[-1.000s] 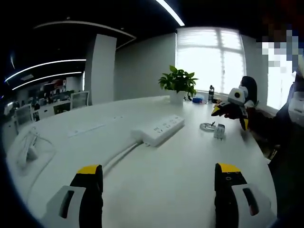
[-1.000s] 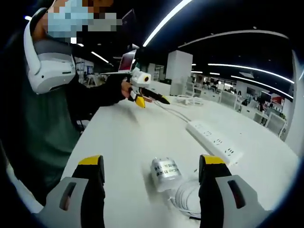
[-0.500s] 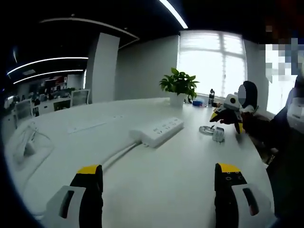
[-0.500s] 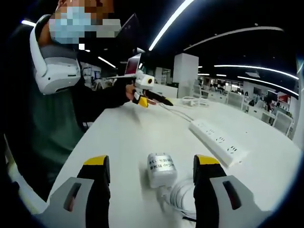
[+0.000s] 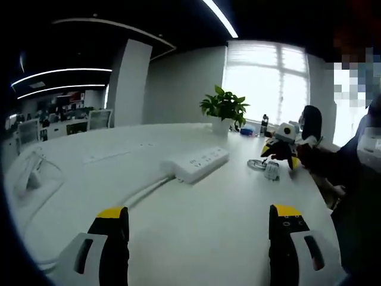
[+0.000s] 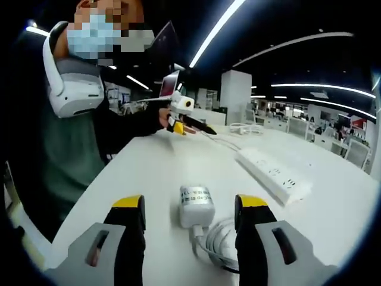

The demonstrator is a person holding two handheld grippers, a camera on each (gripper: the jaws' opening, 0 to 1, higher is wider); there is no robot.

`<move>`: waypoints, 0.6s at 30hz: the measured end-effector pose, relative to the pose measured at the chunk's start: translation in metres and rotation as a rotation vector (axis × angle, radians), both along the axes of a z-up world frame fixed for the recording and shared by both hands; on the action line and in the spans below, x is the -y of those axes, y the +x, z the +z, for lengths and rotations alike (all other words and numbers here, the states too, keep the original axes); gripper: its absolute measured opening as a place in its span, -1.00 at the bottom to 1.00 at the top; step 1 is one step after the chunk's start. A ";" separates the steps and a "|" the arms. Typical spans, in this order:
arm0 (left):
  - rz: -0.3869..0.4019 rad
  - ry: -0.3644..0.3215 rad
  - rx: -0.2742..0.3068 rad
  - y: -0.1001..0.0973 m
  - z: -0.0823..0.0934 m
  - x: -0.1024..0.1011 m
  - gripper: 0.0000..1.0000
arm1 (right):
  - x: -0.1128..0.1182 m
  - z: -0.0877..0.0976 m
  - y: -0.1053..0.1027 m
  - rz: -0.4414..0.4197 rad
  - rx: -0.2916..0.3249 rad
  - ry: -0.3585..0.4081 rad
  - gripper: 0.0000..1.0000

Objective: Straighten the power strip on the desk, plug the charger into it

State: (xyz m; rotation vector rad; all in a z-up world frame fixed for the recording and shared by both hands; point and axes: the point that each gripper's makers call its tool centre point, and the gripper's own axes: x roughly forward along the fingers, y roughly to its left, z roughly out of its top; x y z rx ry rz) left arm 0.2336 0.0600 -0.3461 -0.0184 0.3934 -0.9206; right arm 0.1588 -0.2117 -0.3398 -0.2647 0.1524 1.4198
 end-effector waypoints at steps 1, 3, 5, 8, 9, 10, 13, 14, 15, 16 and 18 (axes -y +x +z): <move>-0.002 0.004 -0.001 0.000 -0.001 0.001 0.99 | 0.000 -0.001 0.001 0.000 -0.001 0.004 0.20; -0.007 0.007 -0.003 -0.001 -0.002 0.001 0.99 | 0.001 -0.001 0.001 0.003 0.003 0.016 0.17; -0.008 0.000 -0.002 -0.001 0.000 0.003 0.99 | 0.001 -0.001 0.003 0.003 -0.008 0.028 0.18; -0.012 -0.001 0.001 -0.001 0.001 0.005 0.99 | -0.001 -0.002 0.004 0.007 -0.007 0.036 0.18; -0.012 0.000 0.001 -0.001 0.001 0.005 0.99 | -0.001 -0.002 0.005 0.007 -0.009 0.038 0.18; -0.012 0.000 0.002 -0.001 0.001 0.006 0.99 | -0.001 -0.002 0.006 0.006 -0.005 0.040 0.18; -0.015 0.006 0.001 -0.002 0.000 0.006 0.99 | -0.001 0.000 0.007 0.006 -0.004 0.049 0.20; -0.015 0.007 0.001 -0.002 0.000 0.006 0.99 | -0.001 0.000 0.008 0.008 -0.004 0.048 0.20; -0.015 0.007 0.000 -0.002 0.000 0.006 0.99 | -0.001 -0.001 0.008 0.008 -0.005 0.044 0.20; -0.016 0.007 -0.001 -0.002 0.000 0.006 0.99 | -0.002 -0.002 0.008 0.010 -0.005 0.044 0.20; -0.017 0.006 -0.001 -0.002 0.000 0.007 0.99 | -0.002 -0.003 0.008 0.018 -0.002 0.039 0.16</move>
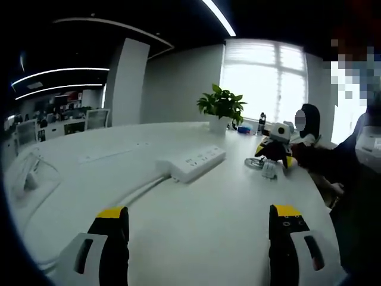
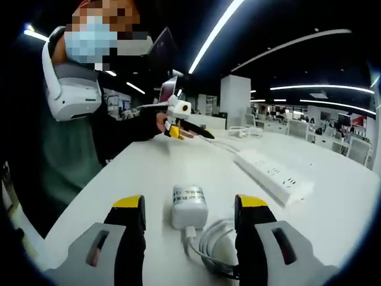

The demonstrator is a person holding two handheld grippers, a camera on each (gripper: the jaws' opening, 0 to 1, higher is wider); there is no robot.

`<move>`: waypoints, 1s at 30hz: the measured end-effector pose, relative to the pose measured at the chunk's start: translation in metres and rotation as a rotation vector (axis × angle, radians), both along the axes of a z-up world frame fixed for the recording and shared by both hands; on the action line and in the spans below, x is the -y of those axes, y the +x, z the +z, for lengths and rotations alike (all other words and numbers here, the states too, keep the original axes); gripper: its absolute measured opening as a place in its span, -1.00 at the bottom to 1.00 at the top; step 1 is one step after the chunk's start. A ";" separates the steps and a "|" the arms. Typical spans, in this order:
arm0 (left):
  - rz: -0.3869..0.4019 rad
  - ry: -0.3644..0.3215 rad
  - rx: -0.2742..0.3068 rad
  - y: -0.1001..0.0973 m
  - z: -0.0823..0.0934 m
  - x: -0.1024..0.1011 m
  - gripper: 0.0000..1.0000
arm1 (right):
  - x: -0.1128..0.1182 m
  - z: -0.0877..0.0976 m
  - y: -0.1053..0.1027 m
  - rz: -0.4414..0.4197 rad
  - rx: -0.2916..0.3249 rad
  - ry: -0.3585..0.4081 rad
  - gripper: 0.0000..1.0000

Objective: Straighten the power strip on the desk, plug the charger into it

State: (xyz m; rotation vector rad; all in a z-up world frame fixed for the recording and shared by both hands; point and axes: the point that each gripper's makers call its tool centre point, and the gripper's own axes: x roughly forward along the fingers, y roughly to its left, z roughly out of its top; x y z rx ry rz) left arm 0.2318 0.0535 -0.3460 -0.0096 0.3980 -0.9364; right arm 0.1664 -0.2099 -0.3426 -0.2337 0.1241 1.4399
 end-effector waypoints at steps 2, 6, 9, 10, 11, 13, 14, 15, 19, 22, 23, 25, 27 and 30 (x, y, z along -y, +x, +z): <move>0.000 -0.002 0.000 0.000 0.000 0.000 0.99 | -0.001 -0.001 0.001 -0.004 -0.005 -0.003 0.15; 0.000 -0.007 0.004 0.000 0.001 0.001 0.99 | 0.000 -0.004 0.004 -0.015 -0.003 -0.020 0.09; -0.004 -0.007 0.003 -0.002 0.001 0.002 0.99 | -0.001 -0.006 0.002 -0.003 0.004 -0.030 0.03; -0.003 -0.006 0.002 -0.002 0.001 0.002 0.99 | -0.001 -0.007 0.003 -0.002 0.005 -0.034 0.01; -0.003 -0.004 0.003 -0.002 0.001 0.001 0.99 | -0.001 -0.007 0.003 -0.001 0.000 -0.033 0.00; -0.003 0.006 0.004 -0.003 -0.001 0.001 0.99 | -0.003 -0.006 0.004 -0.003 -0.004 -0.024 0.00; -0.003 0.009 0.004 -0.003 -0.001 0.001 0.99 | -0.004 -0.006 0.006 -0.008 -0.005 -0.023 0.01; -0.003 0.010 0.005 -0.003 -0.002 0.001 0.99 | -0.004 -0.007 0.006 -0.007 -0.006 -0.028 0.01; -0.007 0.011 0.005 -0.004 -0.003 0.001 0.99 | -0.007 -0.009 0.003 0.008 -0.021 -0.033 -0.02; -0.006 0.016 0.008 -0.004 -0.003 0.000 0.99 | -0.007 -0.012 0.002 0.020 -0.022 -0.045 -0.06; -0.006 0.016 0.008 -0.003 -0.004 0.000 0.99 | -0.007 -0.013 0.001 0.025 -0.024 -0.049 -0.05; -0.011 0.013 0.005 -0.004 -0.005 0.001 0.99 | -0.007 -0.014 0.001 0.028 -0.031 -0.050 -0.08; -0.013 0.023 0.003 -0.005 -0.007 0.001 0.99 | -0.008 -0.011 0.002 0.033 -0.030 -0.040 -0.13; -0.010 0.027 0.003 -0.005 -0.007 0.000 0.99 | -0.010 -0.011 0.002 0.040 -0.041 -0.032 -0.14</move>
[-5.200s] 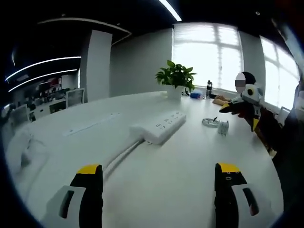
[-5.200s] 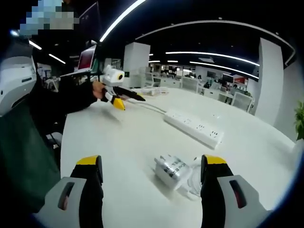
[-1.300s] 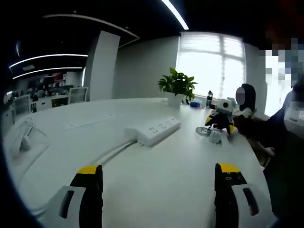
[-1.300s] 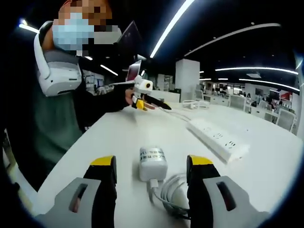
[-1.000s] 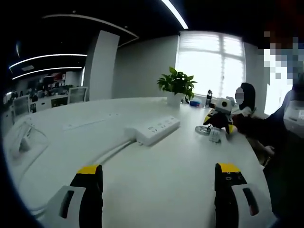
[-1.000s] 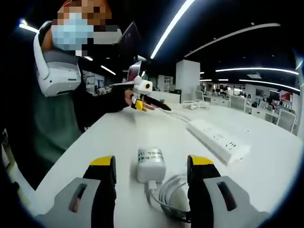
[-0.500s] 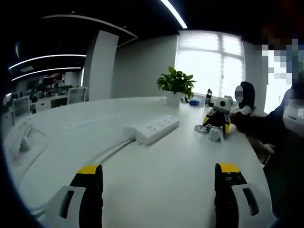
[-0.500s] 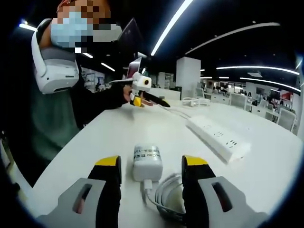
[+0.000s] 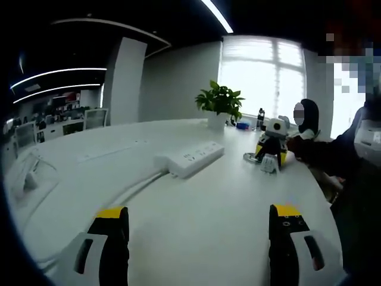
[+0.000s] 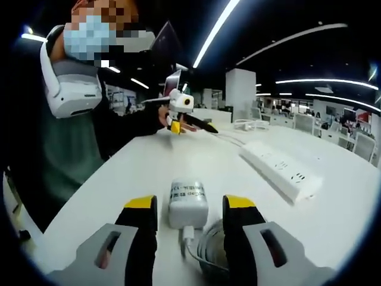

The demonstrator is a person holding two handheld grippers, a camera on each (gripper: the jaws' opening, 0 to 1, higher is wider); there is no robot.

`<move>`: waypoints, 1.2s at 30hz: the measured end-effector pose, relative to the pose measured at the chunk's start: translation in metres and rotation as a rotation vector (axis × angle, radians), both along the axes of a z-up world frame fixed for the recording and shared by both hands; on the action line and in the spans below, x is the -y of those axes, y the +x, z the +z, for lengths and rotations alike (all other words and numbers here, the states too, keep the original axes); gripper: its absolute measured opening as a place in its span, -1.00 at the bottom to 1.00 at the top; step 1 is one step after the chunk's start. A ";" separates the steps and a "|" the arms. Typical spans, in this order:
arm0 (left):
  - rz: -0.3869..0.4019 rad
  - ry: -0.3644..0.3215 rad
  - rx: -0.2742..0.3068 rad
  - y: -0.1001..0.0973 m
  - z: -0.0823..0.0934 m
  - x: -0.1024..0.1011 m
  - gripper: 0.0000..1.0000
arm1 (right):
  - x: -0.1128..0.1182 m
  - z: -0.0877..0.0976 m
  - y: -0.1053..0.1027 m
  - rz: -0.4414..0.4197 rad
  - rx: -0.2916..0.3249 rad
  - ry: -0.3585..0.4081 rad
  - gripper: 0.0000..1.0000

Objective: Straighten the power strip on the desk, plug the charger into it

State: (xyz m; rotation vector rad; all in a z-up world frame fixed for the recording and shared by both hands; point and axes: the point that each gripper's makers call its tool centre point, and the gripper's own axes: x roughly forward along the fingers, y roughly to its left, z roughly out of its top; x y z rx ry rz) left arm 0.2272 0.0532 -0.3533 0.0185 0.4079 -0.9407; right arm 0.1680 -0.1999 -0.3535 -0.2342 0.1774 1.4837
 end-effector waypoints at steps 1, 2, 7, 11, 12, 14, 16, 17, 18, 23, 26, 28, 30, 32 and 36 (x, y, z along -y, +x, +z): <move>0.001 -0.002 0.000 0.000 0.000 0.000 0.99 | -0.001 0.000 -0.001 0.007 0.003 -0.003 -0.14; 0.001 -0.005 0.001 0.000 0.001 0.000 0.99 | -0.001 0.000 -0.001 0.017 0.008 -0.005 -0.14; -0.004 -0.010 -0.004 -0.002 0.001 0.000 0.99 | -0.002 0.001 -0.002 0.040 -0.010 0.008 -0.15; 0.005 -0.009 0.004 -0.001 0.000 0.000 0.99 | -0.002 0.001 -0.001 0.044 -0.013 0.017 -0.20; 0.006 -0.007 0.004 0.000 0.000 -0.001 0.99 | -0.003 0.002 -0.003 0.050 -0.016 0.020 -0.22; 0.007 -0.013 0.001 0.001 0.000 -0.001 0.99 | -0.004 0.002 -0.003 0.053 -0.022 0.023 -0.22; 0.009 -0.015 0.002 0.001 0.001 -0.001 0.99 | -0.006 0.000 -0.004 0.060 -0.026 0.015 -0.22; 0.008 -0.014 0.003 0.000 0.001 -0.001 0.99 | -0.007 -0.001 -0.004 0.061 -0.025 0.006 -0.23; 0.007 -0.014 0.002 0.000 0.000 0.000 0.99 | -0.007 -0.003 -0.004 0.061 -0.020 0.000 -0.23; 0.014 -0.015 -0.002 -0.002 -0.002 -0.001 0.99 | -0.010 -0.003 -0.004 0.066 -0.014 -0.002 -0.23; 0.018 -0.012 -0.001 -0.002 -0.003 -0.002 0.99 | -0.011 -0.003 -0.004 0.066 -0.013 -0.004 -0.26; 0.018 -0.014 -0.002 -0.003 -0.003 -0.002 0.99 | -0.011 -0.003 -0.004 0.065 -0.013 -0.004 -0.26; 0.016 -0.010 -0.001 -0.003 -0.003 -0.002 0.99 | -0.013 -0.004 -0.004 0.064 -0.011 -0.006 -0.26; 0.014 -0.005 0.001 -0.004 -0.004 -0.001 0.99 | -0.016 -0.005 -0.006 0.071 -0.012 -0.011 -0.27; 0.015 -0.007 0.002 -0.005 -0.003 0.000 0.99 | -0.018 -0.008 -0.008 0.078 -0.004 -0.031 -0.30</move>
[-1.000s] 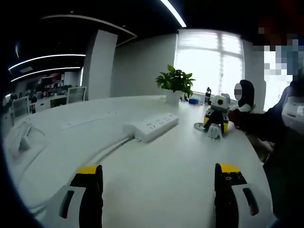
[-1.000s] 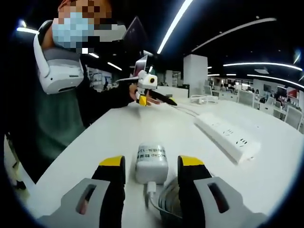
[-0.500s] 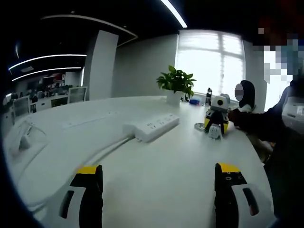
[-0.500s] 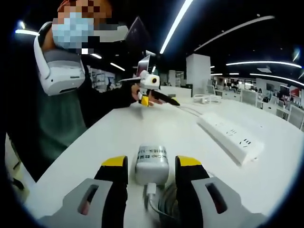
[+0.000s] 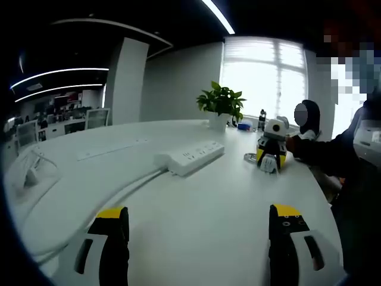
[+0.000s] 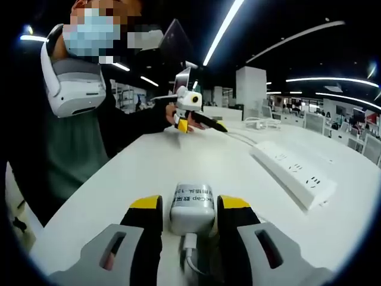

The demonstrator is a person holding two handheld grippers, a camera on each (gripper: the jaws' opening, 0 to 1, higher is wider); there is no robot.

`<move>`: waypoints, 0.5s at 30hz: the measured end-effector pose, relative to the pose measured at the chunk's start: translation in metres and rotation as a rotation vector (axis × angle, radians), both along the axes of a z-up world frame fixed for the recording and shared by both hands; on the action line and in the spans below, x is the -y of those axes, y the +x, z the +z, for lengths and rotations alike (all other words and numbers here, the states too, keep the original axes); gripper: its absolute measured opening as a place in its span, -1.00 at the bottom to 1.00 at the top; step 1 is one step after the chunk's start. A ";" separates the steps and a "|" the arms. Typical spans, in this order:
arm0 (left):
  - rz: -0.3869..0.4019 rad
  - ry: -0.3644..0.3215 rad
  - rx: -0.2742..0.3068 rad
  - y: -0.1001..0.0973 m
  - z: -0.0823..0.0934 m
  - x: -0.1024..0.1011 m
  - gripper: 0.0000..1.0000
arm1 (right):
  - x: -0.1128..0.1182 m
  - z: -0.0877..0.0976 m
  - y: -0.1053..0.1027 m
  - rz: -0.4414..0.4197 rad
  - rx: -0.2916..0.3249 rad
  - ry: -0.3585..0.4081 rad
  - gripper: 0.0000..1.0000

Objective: Straighten the power strip on the desk, plug the charger into it

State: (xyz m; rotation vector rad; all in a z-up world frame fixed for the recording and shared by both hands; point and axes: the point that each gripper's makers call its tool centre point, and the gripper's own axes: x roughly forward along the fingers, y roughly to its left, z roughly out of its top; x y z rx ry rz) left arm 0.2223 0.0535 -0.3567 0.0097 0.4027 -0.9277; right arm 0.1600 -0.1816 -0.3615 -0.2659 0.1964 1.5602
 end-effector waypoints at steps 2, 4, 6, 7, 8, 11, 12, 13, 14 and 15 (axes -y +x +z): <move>0.001 -0.001 0.000 0.000 0.000 0.000 0.99 | 0.000 0.001 -0.001 0.001 -0.001 0.004 -0.32; 0.002 -0.002 0.000 0.000 0.000 0.000 0.99 | 0.001 0.001 0.000 -0.003 -0.002 0.005 -0.34; 0.001 -0.002 -0.002 -0.001 -0.001 0.001 0.99 | 0.001 0.001 0.000 -0.005 -0.002 0.009 -0.36; 0.001 -0.001 -0.002 -0.001 -0.001 0.001 0.99 | 0.001 0.001 0.001 -0.006 -0.002 0.009 -0.37; 0.000 -0.001 -0.001 -0.001 -0.001 0.001 0.99 | 0.002 0.001 0.001 -0.006 0.000 0.007 -0.38; 0.001 -0.002 -0.001 -0.002 -0.002 0.001 0.99 | 0.002 -0.001 0.001 -0.009 0.002 0.000 -0.39; 0.003 -0.003 -0.001 -0.002 -0.002 0.001 0.99 | 0.002 -0.001 0.000 -0.007 0.002 -0.002 -0.39; 0.003 -0.005 -0.001 -0.002 -0.002 0.001 0.99 | 0.002 -0.002 0.000 -0.008 0.001 -0.004 -0.39; 0.003 -0.005 -0.002 -0.002 -0.002 0.001 0.99 | 0.002 -0.002 0.000 -0.011 -0.001 -0.004 -0.39; 0.003 -0.005 -0.002 -0.002 -0.002 0.001 0.99 | 0.002 -0.002 0.000 -0.014 -0.004 -0.004 -0.38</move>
